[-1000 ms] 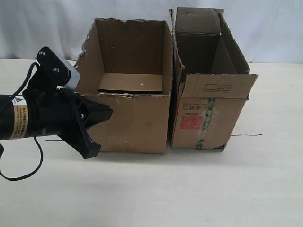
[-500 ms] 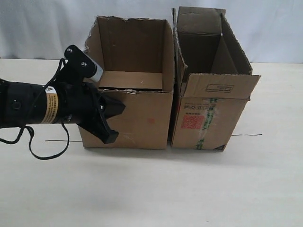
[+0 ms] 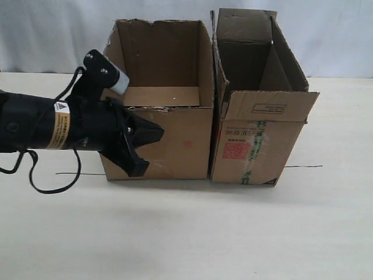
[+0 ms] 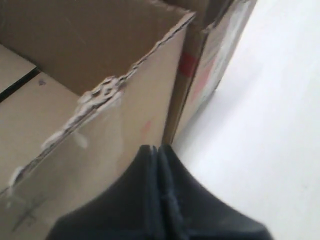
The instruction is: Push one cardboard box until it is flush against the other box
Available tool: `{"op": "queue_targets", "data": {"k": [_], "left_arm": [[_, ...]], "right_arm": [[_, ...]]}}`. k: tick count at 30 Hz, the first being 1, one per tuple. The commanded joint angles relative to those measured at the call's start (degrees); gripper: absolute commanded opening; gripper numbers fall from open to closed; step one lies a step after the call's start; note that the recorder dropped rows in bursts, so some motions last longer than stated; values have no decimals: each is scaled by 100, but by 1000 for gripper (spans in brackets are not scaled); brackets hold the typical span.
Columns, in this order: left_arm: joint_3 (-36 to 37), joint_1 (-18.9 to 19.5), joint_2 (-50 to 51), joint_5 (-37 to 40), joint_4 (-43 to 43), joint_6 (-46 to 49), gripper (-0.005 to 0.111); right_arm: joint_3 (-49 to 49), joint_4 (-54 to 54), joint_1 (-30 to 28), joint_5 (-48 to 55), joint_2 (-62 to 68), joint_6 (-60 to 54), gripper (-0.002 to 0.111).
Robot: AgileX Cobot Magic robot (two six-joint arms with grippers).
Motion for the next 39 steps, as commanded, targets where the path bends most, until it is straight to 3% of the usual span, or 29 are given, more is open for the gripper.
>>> {"op": "queue_targets", "data": {"k": [1,5,6,8,10,13,17,22,25,29,31,34,39], "left_arm": [[372,-31,-968,-45,38,-89,0],[682,-31,-2034,1621,-574,655,0],[691,19,-2163,2326,-918,936,0],[677,278,-2172,2984,-1218,1051,0],[677,658,-1990,2684,-1218,905,0],[644,1500,-1503,1506,-1429,995,0],[640,2592,-1076,-48,-2660,1766,0],[769,3382,-962,-1619,-3089,1848,0],[1186,3654,-1090,-2040,-3370,1932,0],[2190,3687,-1671,-2326,-4695,3287,0],[2873,3687,-2302,-2326,-5375,3881,0],[3689,3687,-3381,-2598,-6002,3972,0],[4355,3687,-4517,-1635,-6093,4056,0]], "right_arm": [[21,10,8,-7,-17,-32,5],[21,10,8,-7,-17,-32,5],[21,10,8,-7,-17,-32,5],[21,10,8,-7,-17,-32,5],[21,10,8,-7,-17,-32,5],[21,10,8,-7,-17,-32,5],[21,10,8,-7,-17,-32,5],[21,10,8,-7,-17,-32,5],[21,10,8,-7,-17,-32,5],[21,10,8,-7,-17,-32,5],[21,10,8,-7,-17,-32,5],[21,10,8,-7,-17,-32,5],[21,10,8,-7,-17,-32,5]]}}
